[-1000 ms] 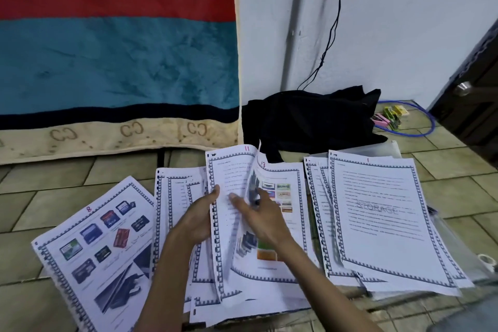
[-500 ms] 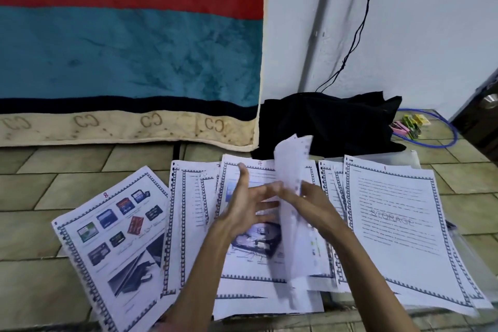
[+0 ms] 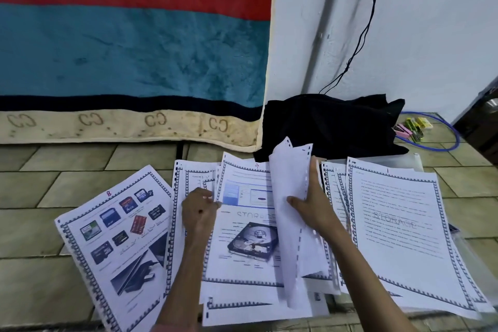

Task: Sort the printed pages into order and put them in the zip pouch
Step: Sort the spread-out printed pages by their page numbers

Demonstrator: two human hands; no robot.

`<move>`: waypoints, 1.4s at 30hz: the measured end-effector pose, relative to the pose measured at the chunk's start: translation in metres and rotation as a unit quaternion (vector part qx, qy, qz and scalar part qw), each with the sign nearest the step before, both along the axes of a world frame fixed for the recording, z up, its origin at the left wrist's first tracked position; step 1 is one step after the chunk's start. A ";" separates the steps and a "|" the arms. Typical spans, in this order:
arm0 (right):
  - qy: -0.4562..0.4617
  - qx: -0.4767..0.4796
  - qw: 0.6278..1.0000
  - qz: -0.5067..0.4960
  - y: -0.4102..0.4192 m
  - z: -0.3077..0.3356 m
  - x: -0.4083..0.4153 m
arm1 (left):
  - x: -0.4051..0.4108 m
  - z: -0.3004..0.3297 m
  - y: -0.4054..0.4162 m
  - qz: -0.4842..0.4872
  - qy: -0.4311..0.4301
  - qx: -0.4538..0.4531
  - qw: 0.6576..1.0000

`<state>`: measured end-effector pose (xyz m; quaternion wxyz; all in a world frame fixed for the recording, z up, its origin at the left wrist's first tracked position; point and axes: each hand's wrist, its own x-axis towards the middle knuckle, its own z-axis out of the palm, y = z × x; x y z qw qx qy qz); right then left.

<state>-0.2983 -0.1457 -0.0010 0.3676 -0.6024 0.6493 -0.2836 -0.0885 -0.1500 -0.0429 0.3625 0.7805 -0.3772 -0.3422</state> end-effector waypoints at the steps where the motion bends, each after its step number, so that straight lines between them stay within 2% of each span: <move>1: 0.017 0.002 1.000 0.005 0.000 0.000 0.005 | 0.006 0.001 0.000 0.003 -0.014 -0.006 1.000; 5: 0.029 0.014 0.999 0.017 -0.002 -0.005 0.025 | 0.023 0.007 -0.002 -0.010 -0.096 0.019 0.995; 7: 0.025 0.021 0.999 0.020 -0.005 -0.008 0.031 | 0.026 0.009 -0.002 -0.015 -0.105 0.014 0.994; 10: 0.025 0.018 0.999 0.024 -0.009 -0.007 0.034 | 0.024 0.011 -0.001 -0.003 -0.090 0.000 0.996; 14: 0.020 0.018 1.000 0.006 -0.010 -0.003 0.031 | 0.015 0.009 0.006 -0.018 -0.027 -0.005 0.999; 17: 0.024 0.014 1.000 0.001 -0.008 0.000 0.028 | 0.011 0.010 0.006 -0.006 -0.029 -0.022 0.999; 22: 0.026 0.005 1.000 0.004 -0.005 0.000 0.036 | 0.016 0.022 0.004 0.031 -0.076 -0.027 0.996; 27: 0.017 0.014 0.998 0.061 -0.007 -0.016 0.055 | 0.034 0.038 0.002 0.043 -0.111 -0.042 0.992; 30: -0.009 0.063 0.993 0.094 -0.008 -0.025 0.064 | 0.039 0.056 0.005 0.065 -0.137 -0.033 0.988; 32: -0.015 0.109 0.987 0.113 -0.007 -0.024 0.063 | 0.042 0.078 0.010 0.087 -0.164 -0.061 0.981; 33: -0.025 0.116 0.987 0.109 -0.006 -0.021 0.060 | 0.043 0.093 0.013 0.094 -0.183 -0.084 0.975; 35: -0.034 0.063 0.997 0.038 -0.006 -0.015 0.045 | 0.043 0.125 0.021 0.095 -0.232 -0.135 0.959; 37: 0.081 0.011 0.994 -0.075 -0.014 -0.015 0.018 | 0.038 0.156 0.027 0.079 -0.246 -0.197 0.946; 39: 0.227 0.082 0.960 -0.144 -0.019 -0.018 -0.015 | 0.025 0.179 0.032 0.044 -0.217 -0.253 0.942; 40: 0.259 0.140 0.942 -0.162 -0.019 -0.021 -0.030 | 0.018 0.188 0.033 0.025 -0.200 -0.273 0.941; 42: 0.256 0.216 0.924 -0.182 -0.016 -0.023 -0.052 | 0.002 0.196 0.030 -0.002 -0.178 -0.292 0.939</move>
